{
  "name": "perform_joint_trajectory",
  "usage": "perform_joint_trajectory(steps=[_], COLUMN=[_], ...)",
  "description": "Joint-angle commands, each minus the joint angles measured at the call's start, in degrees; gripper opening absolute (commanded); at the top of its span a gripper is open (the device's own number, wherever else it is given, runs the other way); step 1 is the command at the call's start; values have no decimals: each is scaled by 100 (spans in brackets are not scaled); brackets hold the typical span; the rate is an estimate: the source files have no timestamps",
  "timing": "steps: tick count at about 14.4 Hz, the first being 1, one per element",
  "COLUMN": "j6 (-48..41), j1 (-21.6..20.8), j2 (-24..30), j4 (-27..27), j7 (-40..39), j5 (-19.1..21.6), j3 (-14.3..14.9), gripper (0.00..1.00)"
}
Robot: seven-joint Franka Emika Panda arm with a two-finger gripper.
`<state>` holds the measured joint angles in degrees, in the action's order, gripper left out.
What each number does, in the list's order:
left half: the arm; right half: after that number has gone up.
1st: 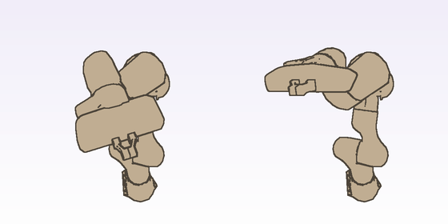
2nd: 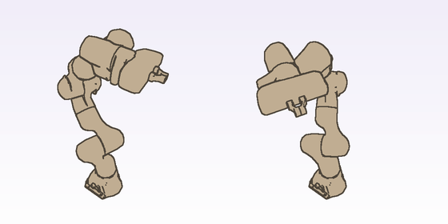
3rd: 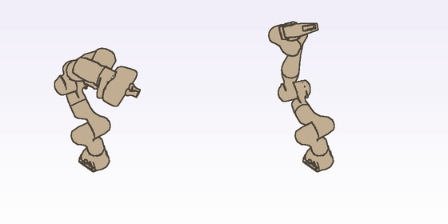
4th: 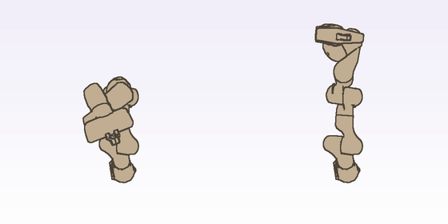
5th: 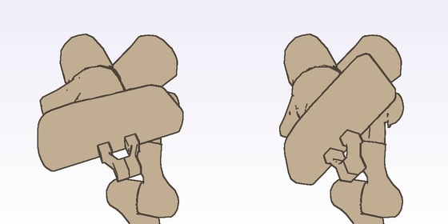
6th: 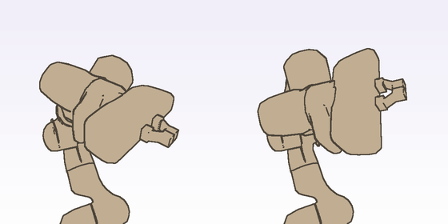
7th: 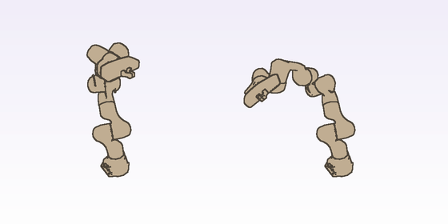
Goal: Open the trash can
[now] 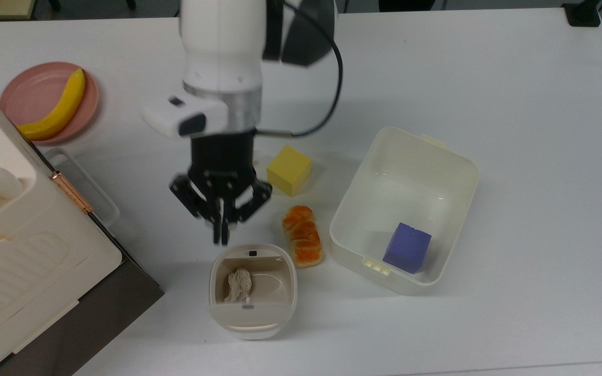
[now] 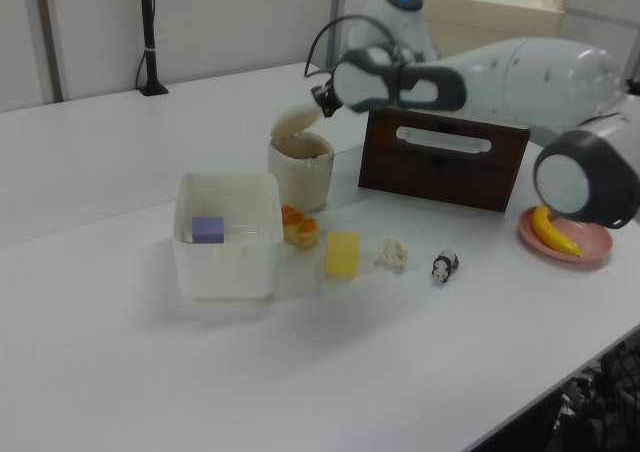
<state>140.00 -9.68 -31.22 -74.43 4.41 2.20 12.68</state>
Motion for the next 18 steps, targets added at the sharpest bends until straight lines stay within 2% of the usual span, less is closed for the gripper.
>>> perform_joint_trajectory(steps=[1,2,3,4,6,8,10,18], j6=[-1443,-2171,-2640,-3045,-3784,-4374,-4542,-4648], j1=[-34,-60,-69,-78,-104,-122,-122,-148], j2=[1194,1388,1495,1609,1776,2048,2303,2260], j4=[-923,-941,-959,-968,-968,-1116,-1318,-1328], j7=[-10,-80,-168,-238,-396,-878,-1021,-995], j5=[114,114,114,114,105,96,96,0], j3=[7,7,7,7,7,7,16,16], gripper=[59,74,84,100,100,100,100,100])
